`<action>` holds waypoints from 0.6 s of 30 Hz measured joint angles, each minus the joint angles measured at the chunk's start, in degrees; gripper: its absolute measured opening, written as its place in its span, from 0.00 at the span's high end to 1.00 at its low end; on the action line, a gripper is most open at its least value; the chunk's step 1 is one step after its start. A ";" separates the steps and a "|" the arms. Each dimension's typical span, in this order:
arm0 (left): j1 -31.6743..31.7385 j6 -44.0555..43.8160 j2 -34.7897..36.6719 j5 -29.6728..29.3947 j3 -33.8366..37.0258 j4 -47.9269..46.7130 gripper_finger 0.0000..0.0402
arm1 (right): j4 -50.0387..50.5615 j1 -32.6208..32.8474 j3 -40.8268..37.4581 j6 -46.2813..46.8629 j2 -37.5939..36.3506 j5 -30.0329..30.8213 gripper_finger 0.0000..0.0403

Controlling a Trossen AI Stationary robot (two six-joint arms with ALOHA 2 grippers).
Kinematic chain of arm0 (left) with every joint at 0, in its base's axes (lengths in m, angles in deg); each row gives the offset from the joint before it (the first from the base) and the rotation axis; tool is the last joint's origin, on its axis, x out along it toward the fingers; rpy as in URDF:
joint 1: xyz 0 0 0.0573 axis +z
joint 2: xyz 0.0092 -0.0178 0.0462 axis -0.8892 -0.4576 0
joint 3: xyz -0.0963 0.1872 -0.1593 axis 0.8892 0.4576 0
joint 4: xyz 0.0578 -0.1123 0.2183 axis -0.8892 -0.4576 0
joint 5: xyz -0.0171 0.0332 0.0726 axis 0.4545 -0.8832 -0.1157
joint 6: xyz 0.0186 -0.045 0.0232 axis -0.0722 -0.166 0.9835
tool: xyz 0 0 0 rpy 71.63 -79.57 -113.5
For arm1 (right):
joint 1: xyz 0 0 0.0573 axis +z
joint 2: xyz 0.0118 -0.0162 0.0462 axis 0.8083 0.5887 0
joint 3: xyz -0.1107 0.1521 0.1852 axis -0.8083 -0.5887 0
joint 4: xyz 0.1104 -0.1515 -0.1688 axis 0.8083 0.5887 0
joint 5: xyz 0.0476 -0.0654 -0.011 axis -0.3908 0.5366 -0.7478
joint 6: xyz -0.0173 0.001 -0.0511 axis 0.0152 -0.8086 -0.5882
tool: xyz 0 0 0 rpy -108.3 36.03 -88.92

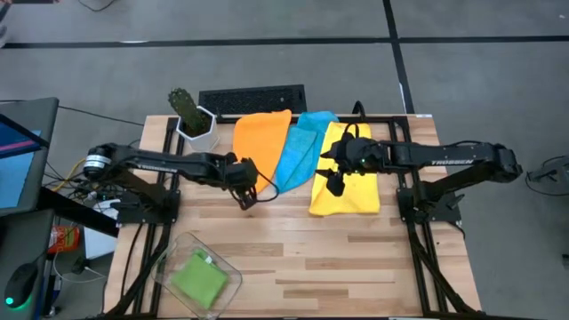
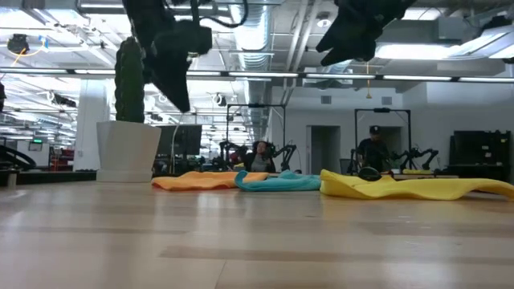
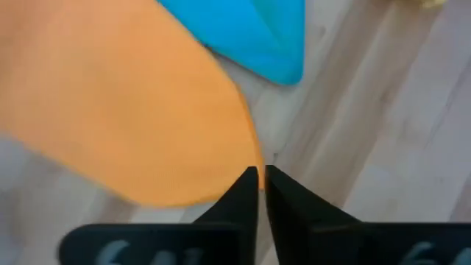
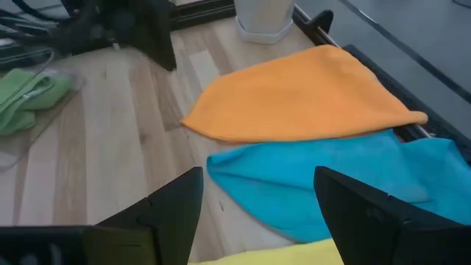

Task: Fold microfiber towels
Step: Fold the orange microfiber towel

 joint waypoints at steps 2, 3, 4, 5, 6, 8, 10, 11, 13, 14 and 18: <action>0.84 0.10 -0.66 3.67 3.39 4.52 0.87 | 0.13 -0.31 0.00 0.02 0.00 -0.23 0.29; 1.13 0.17 -0.74 5.02 5.03 6.69 0.83 | 0.41 -0.37 0.02 0.02 0.00 -0.25 0.29; 1.27 0.26 -0.71 5.91 6.43 9.33 0.79 | 0.77 -0.37 0.00 0.02 -0.02 -0.25 0.29; 1.32 0.53 -0.64 6.33 7.76 11.98 0.75 | 1.12 -0.37 0.02 0.02 0.00 -0.25 0.29; 1.31 1.06 -0.61 6.44 9.14 13.84 0.71 | 1.37 -0.37 0.00 0.02 0.00 -0.25 0.29; 1.28 2.28 -0.63 6.29 11.58 15.18 0.63 | 1.76 -0.37 0.01 0.02 0.00 -0.27 0.29; 1.31 3.77 -0.63 6.58 13.42 18.14 0.55 | 2.24 -0.37 0.02 0.03 -0.02 -0.36 0.29; 1.31 4.43 -0.57 6.74 14.31 19.49 0.52 | 2.20 -0.37 0.00 0.02 -0.02 -0.36 0.29; 1.31 4.73 -0.57 6.32 16.55 20.98 0.45 | 2.22 -0.49 0.02 0.02 -0.02 -0.36 0.29; 1.31 4.67 -0.61 5.96 17.50 22.02 0.43 | 2.25 -0.65 0.00 0.02 -0.02 -0.38 0.29; 1.66 5.69 -0.56 4.63 20.03 26.79 0.36 | 2.25 -1.32 0.01 0.05 -0.02 -1.13 0.29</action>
